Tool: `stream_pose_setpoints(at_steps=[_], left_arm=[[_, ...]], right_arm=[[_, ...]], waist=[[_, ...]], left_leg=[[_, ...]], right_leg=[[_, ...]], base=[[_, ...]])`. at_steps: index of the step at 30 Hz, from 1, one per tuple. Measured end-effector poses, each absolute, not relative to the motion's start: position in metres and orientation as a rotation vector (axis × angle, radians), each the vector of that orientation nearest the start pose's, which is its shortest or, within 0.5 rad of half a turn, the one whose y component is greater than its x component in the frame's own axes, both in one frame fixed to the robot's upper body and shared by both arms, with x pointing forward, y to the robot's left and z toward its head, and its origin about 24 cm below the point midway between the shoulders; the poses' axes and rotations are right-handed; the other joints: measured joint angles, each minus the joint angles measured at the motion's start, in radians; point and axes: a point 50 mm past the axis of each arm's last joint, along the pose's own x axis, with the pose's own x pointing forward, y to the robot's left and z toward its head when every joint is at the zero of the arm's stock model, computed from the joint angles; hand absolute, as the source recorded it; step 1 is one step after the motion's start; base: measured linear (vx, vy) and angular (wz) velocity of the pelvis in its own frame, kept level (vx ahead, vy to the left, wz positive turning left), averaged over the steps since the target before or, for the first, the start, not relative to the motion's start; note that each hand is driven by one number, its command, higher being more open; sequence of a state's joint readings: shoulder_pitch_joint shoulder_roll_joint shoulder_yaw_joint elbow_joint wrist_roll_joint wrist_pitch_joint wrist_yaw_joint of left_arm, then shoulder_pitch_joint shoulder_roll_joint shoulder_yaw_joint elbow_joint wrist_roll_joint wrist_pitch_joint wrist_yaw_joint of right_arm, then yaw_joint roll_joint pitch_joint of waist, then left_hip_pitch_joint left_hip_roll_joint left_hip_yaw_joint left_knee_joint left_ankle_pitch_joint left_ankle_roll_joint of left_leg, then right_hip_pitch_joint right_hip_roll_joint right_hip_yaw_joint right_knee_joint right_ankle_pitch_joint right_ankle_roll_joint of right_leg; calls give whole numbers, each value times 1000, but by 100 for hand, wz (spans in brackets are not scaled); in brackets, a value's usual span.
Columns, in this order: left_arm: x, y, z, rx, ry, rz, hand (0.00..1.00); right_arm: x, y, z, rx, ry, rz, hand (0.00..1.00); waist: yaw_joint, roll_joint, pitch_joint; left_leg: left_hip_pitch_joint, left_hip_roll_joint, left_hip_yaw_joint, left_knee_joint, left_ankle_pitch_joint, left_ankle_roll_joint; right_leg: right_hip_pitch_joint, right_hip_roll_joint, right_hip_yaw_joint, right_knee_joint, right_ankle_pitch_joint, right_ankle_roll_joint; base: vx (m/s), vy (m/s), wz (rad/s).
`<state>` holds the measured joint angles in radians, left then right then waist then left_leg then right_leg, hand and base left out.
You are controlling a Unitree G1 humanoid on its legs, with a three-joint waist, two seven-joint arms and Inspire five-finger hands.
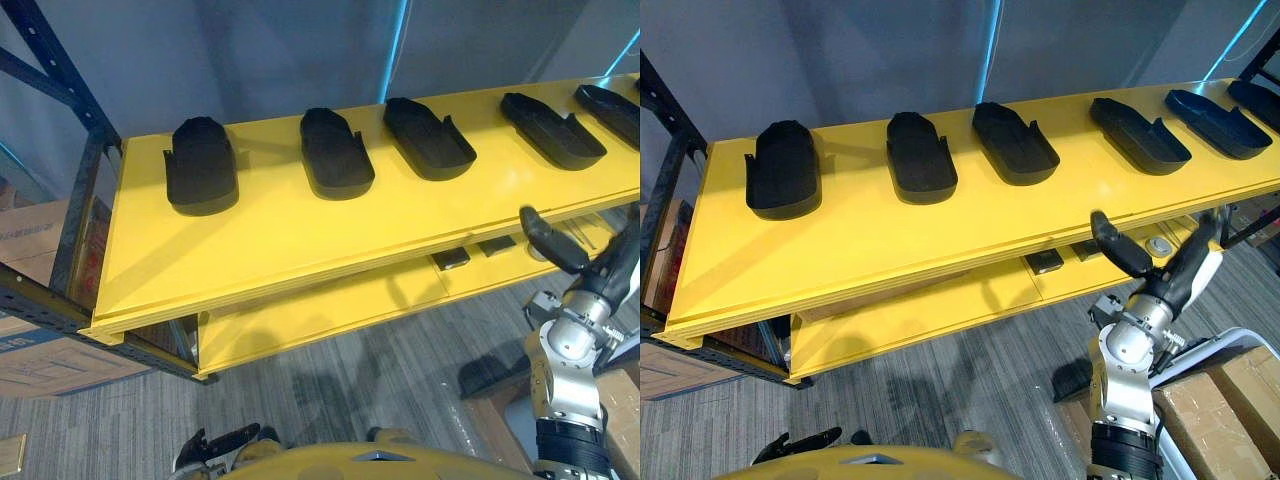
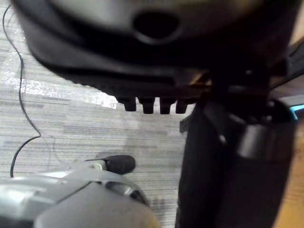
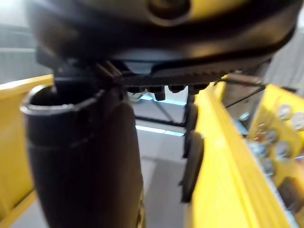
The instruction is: Walk over and take three plastic housings, then place them on the shelf
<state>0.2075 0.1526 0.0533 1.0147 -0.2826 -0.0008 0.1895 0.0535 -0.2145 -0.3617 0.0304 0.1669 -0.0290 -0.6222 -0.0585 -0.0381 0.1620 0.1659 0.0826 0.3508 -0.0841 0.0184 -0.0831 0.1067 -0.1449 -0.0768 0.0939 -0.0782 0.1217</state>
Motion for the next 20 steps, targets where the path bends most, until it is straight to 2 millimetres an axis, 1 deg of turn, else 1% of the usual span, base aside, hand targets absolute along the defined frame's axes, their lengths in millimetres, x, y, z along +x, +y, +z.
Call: stream_pose_setpoints(at_steps=[1, 2, 4, 5, 6, 7, 8, 10, 11, 12, 13, 14, 16, 20], left_arm=[[46, 228, -162, -38, 1194, 508, 100], [44, 227, -163, -57, 1198, 523, 100], [43, 225, -163, -70, 1208, 525, 100], [38, 224, -164, -74, 1232, 526, 100], [37, 223, -165, -75, 1238, 525, 100], [36, 222, -165, -78, 1243, 524, 100], [36, 221, -165, -83, 1251, 522, 100], [35, 220, -166, -90, 1255, 517, 100], [35, 220, -166, -93, 1255, 513, 100], [35, 219, -166, -103, 1254, 509, 100], [35, 218, -166, -116, 1255, 509, 100], [35, 217, -166, -120, 1254, 509, 100], [37, 218, -166, -133, 1245, 507, 100], [43, 219, -165, -142, 1227, 486, 100]], right_arm=[[199, -306, 42, -26, 9, -1040, 100], [185, -308, 23, 16, 105, -1119, 100], [159, -308, -10, 37, 272, -1198, 100], [140, -304, -36, 66, 417, -1219, 100], [132, -302, -47, 70, 478, -1227, 100], [120, -300, -62, 83, 565, -1234, 100], [104, -297, -81, 107, 672, -1233, 100], [77, -289, -108, 136, 854, -1183, 100], [72, -287, -114, 138, 898, -1157, 100], [65, -281, -123, 122, 971, -1093, 100], [61, -277, -128, 101, 1013, -1026, 100], [61, -275, -130, 117, 1023, -999, 100], [63, -267, -137, 182, 1041, -886, 100], [66, -255, -148, 312, 1073, -795, 100]], waist=[[-1, 2, 1], [-6, 7, 1], [-17, 15, 2], [-32, 22, 2], [-37, 25, 1], [-42, 28, 1], [-44, 34, 2], [-45, 35, 3], [-45, 36, 2], [-44, 39, 1], [-42, 44, -2], [-41, 45, -3], [-28, 41, -3], [-11, 27, -6]], left_leg=[[0, -1, 0, 0, 0, 0], [0, -2, 2, 0, -1, 1], [1, -3, 4, 0, -1, 2], [2, -3, 8, 0, -1, 2], [3, -3, 12, 0, -1, 2], [6, -3, 20, 0, -1, 2], [13, -4, 28, 0, -1, 2], [23, -4, 29, -1, -1, 2], [23, -5, 29, -1, 0, 3], [23, -6, 28, -2, 2, 5], [22, -8, 26, -5, 5, 6], [23, -11, 24, -5, 7, 7], [20, -11, 10, -6, 15, 10], [18, -13, -10, -6, 25, 13]], right_leg=[[0, -1, 0, 0, 0, 0], [0, -2, 1, 0, 0, 0], [-1, -4, 1, 0, -1, -1], [-1, -5, 2, 0, -3, -4], [-1, -5, 3, 1, -5, -6], [0, -6, 6, 2, -8, -11], [0, -6, 10, 7, -10, -13], [2, -8, 8, 12, -20, -16], [2, -9, 5, 12, -23, -15], [2, -13, -2, 12, -32, -16], [1, -13, -6, 11, -32, -16], [1, -14, -7, 11, -32, -16], [7, -16, -25, 9, -32, -15], [23, -19, -43, -1, -29, -11]], base=[[-31, 7, -3], [-31, 4, -4], [-37, 0, -5], [-33, -5, -10], [-31, -9, -16], [-38, -10, -22], [-46, -9, -20], [-77, -13, -10], [-95, -22, -3], [-79, -14, 1], [-100, -11, 2], [-89, 1, 6], [-77, -8, 14], [-49, -8, 14]])
